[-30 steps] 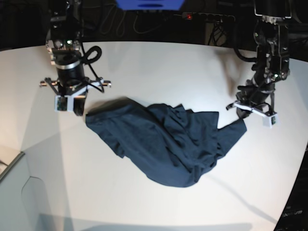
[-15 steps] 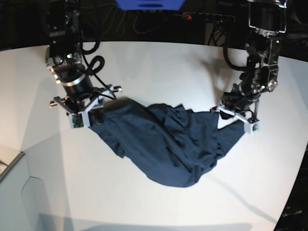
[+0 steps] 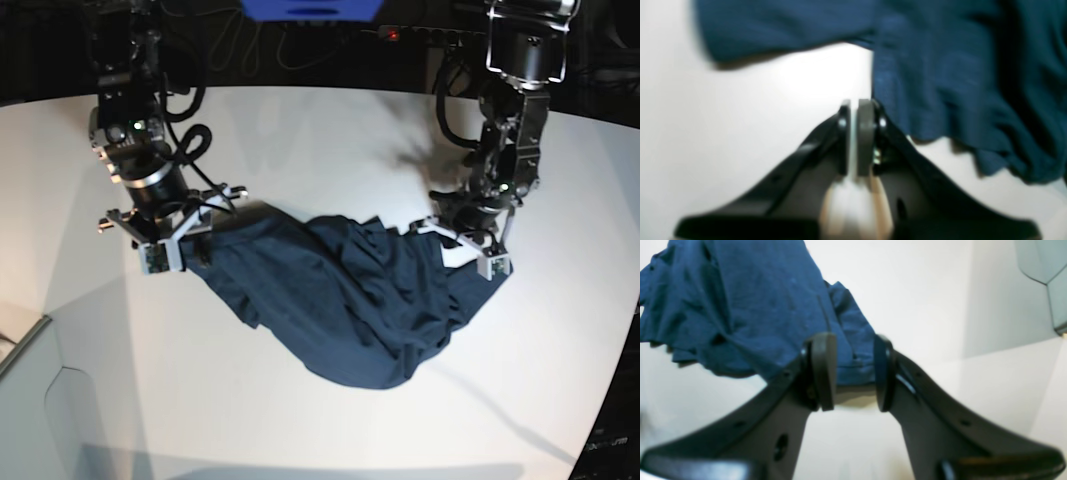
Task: Layout the t-shirt on the table in an organized manner, then fold the t-shirt properly
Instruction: 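Lower both grippers onto the crumpled navy t-shirt and pinch its edges, then lift the shirt with both grippers and drag it apart to spread it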
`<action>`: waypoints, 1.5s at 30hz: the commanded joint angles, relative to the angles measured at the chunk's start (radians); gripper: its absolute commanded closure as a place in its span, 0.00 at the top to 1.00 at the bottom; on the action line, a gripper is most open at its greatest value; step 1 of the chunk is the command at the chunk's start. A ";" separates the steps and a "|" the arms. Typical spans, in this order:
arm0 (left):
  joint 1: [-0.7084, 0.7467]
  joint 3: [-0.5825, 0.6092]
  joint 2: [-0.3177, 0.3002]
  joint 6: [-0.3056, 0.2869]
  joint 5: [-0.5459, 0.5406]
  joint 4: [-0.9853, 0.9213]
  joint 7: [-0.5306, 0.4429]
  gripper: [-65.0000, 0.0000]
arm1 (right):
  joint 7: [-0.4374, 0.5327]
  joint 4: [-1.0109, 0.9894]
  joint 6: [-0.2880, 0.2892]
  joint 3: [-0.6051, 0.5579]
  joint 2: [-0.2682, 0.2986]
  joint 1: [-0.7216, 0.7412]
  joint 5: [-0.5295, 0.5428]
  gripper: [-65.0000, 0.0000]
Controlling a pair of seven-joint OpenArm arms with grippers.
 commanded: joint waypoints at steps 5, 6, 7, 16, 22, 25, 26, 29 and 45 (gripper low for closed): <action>-0.017 -0.004 0.003 -0.001 0.014 0.023 0.036 0.10 | 0.027 0.017 0.012 0.001 0.002 0.013 0.006 0.30; -0.017 -0.004 0.000 -0.001 0.014 0.035 0.065 0.10 | 0.027 0.017 0.012 0.001 0.002 0.013 0.006 0.30; -0.017 -0.004 -0.001 -0.001 0.014 0.052 0.093 0.12 | 0.027 0.017 0.012 0.001 0.002 0.013 0.006 0.30; 0.025 -0.004 -0.009 -0.001 0.014 0.216 0.113 0.47 | 0.027 0.017 0.012 0.001 0.002 0.013 0.006 0.30; 0.014 -0.002 -0.006 -0.001 0.016 0.155 0.105 0.52 | 0.027 0.017 0.012 0.002 0.002 0.014 0.006 0.30; -0.017 -0.002 -0.006 -0.001 0.016 0.081 0.094 0.52 | 0.027 0.017 0.012 0.002 0.002 0.014 0.006 0.30; -0.020 -0.002 -0.006 -0.001 0.016 0.067 0.081 0.52 | 0.027 0.017 0.012 0.002 0.002 0.014 0.006 0.30; -0.023 0.001 -0.006 -0.001 0.016 0.053 0.050 0.52 | 0.027 0.017 0.012 0.002 0.002 0.011 0.006 0.30; 0.022 -0.002 0.015 -0.001 0.011 0.196 0.057 0.00 | 0.027 0.017 0.012 0.042 0.002 -0.024 0.006 0.30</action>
